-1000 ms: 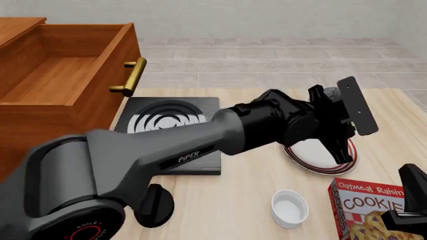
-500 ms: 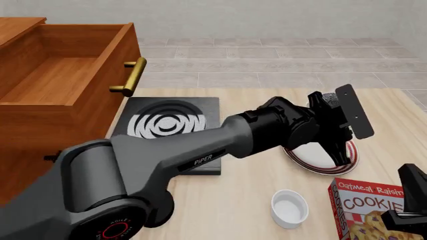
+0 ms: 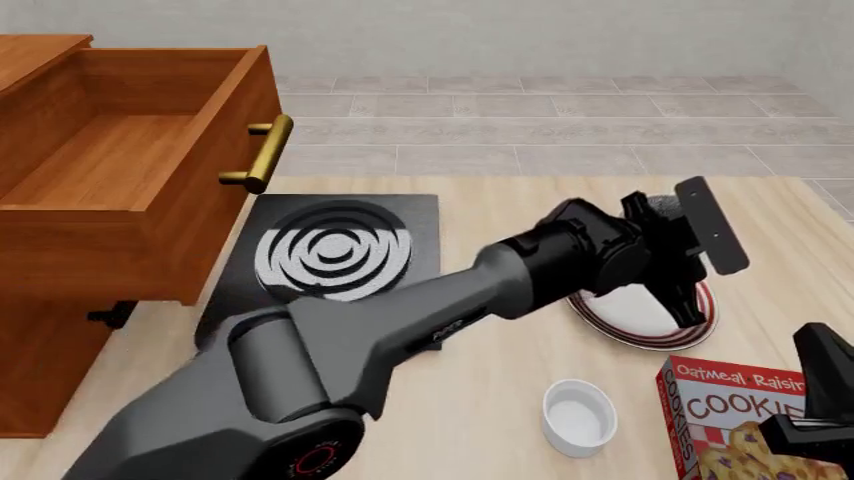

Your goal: Pick the akita bowl in the top layer of the wooden cabinet and place it on the plate.

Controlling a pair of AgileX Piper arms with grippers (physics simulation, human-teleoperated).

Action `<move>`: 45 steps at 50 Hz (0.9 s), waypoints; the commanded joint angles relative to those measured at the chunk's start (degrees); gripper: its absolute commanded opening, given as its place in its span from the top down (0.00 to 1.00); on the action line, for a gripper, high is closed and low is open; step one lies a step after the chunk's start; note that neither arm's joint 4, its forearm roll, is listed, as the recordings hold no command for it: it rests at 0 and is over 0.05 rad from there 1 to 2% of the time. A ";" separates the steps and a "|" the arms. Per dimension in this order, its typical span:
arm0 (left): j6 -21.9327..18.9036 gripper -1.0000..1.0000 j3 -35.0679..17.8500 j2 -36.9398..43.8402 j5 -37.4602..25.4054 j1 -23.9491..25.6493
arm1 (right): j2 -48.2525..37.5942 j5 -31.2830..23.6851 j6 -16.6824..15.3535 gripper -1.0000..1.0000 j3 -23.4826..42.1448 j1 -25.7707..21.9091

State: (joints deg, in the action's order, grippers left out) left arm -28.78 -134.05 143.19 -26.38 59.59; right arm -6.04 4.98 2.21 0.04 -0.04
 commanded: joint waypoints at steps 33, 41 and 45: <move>9.10 1.00 -5.87 4.56 -0.10 -1.00 | -0.14 0.09 0.09 1.00 0.01 -0.12; 10.60 1.00 -10.13 6.66 -1.80 -1.70 | 0.14 -0.19 0.05 1.00 0.01 -0.11; 11.70 1.00 -10.31 6.83 -1.80 -1.70 | 0.46 -0.54 -0.11 1.00 0.01 -0.09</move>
State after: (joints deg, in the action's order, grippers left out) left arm -18.99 -141.49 148.92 -27.43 58.30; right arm -5.89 4.76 2.22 0.05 -0.15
